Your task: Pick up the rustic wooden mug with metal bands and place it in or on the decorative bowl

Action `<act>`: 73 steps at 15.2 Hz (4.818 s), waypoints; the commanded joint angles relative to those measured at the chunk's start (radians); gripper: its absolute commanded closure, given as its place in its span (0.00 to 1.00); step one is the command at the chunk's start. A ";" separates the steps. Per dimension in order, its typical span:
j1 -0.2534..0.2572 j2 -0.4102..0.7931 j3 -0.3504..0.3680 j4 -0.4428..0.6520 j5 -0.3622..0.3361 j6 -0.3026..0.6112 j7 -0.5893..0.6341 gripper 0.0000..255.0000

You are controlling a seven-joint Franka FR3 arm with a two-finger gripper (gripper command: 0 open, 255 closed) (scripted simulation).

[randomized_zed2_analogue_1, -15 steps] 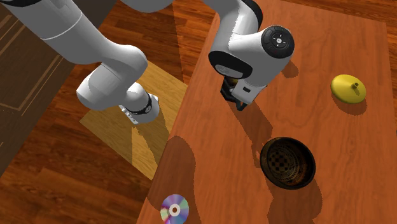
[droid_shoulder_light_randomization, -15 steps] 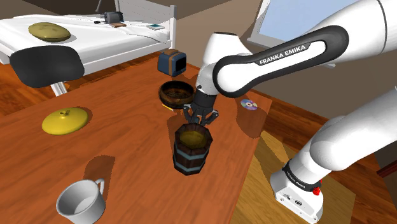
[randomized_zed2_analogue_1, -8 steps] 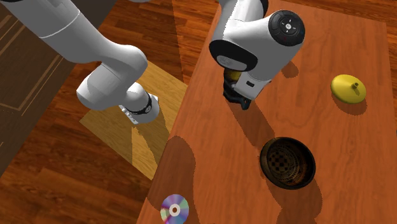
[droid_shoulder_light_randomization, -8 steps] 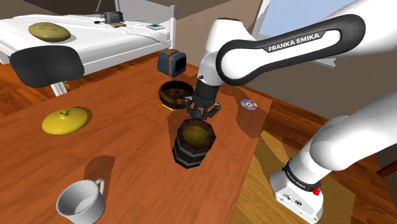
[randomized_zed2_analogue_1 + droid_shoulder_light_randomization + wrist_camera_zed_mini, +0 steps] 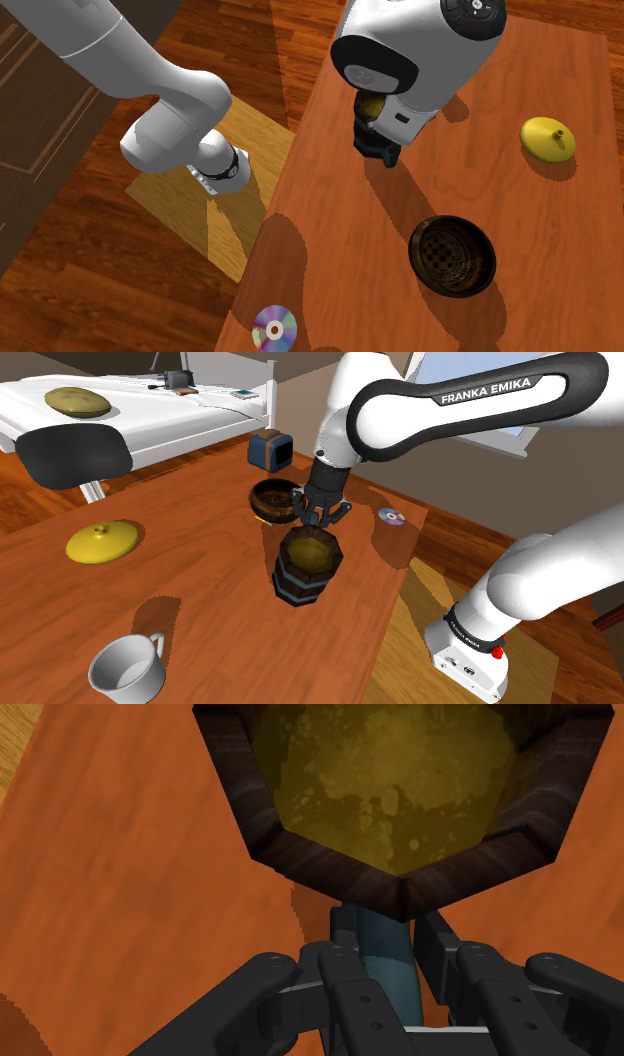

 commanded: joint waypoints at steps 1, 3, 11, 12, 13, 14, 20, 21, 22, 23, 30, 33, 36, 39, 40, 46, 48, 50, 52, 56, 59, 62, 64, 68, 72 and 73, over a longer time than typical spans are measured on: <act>-0.001 -0.010 -0.007 0.023 -0.003 -0.031 0.004 1.00; -0.002 -0.018 -0.012 0.043 -0.006 -0.059 0.007 1.00; -0.006 -0.041 -0.033 0.132 -0.018 -0.169 0.022 1.00; -0.007 -0.043 -0.036 0.143 -0.020 -0.183 0.024 1.00; -0.007 -0.044 -0.038 0.156 -0.021 -0.196 0.026 1.00; -0.008 -0.045 -0.040 0.168 -0.023 -0.209 0.028 1.00; -0.045 0.036 -0.064 0.278 -0.070 -0.251 0.005 1.00; -0.055 0.065 -0.070 0.307 -0.084 -0.255 -0.003 1.00; -0.065 0.094 -0.075 0.337 -0.098 -0.259 -0.011 1.00; -0.074 0.124 -0.079 0.368 -0.112 -0.264 -0.018 1.00; -0.123 0.349 -0.108 0.624 -0.212 -0.323 -0.053 1.00; -0.132 0.456 -0.118 0.761 -0.256 -0.364 -0.062 1.00; -0.132 0.574 -0.129 0.921 -0.301 -0.417 -0.070 1.00; -0.121 0.707 -0.141 1.118 -0.348 -0.490 -0.077 1.00; -0.113 0.758 -0.145 1.197 -0.364 -0.521 -0.079 1.00; -0.061 0.992 -0.170 1.562 -0.429 -0.659 -0.098 1.00; -0.076 0.963 -0.168 1.484 -0.421 -0.610 -0.102 1.00; -0.088 0.941 -0.166 1.419 -0.415 -0.568 -0.106 1.00; -0.097 0.924 -0.165 1.363 -0.410 -0.530 -0.110 1.00; -0.111 0.900 -0.165 1.269 -0.403 -0.460 -0.117 1.00; -0.119 0.888 -0.165 1.209 -0.399 -0.413 -0.122 1.00; -0.125 0.881 -0.165 1.156 -0.397 -0.368 -0.127 1.00; -0.128 0.878 -0.165 1.125 -0.395 -0.340 -0.130 1.00; -0.132 0.876 -0.166 1.085 -0.395 -0.303 -0.134 1.00; -0.132 0.876 -0.166 1.086 -0.395 -0.303 -0.134 1.00; -0.132 0.876 -0.166 1.086 -0.395 -0.303 -0.134 1.00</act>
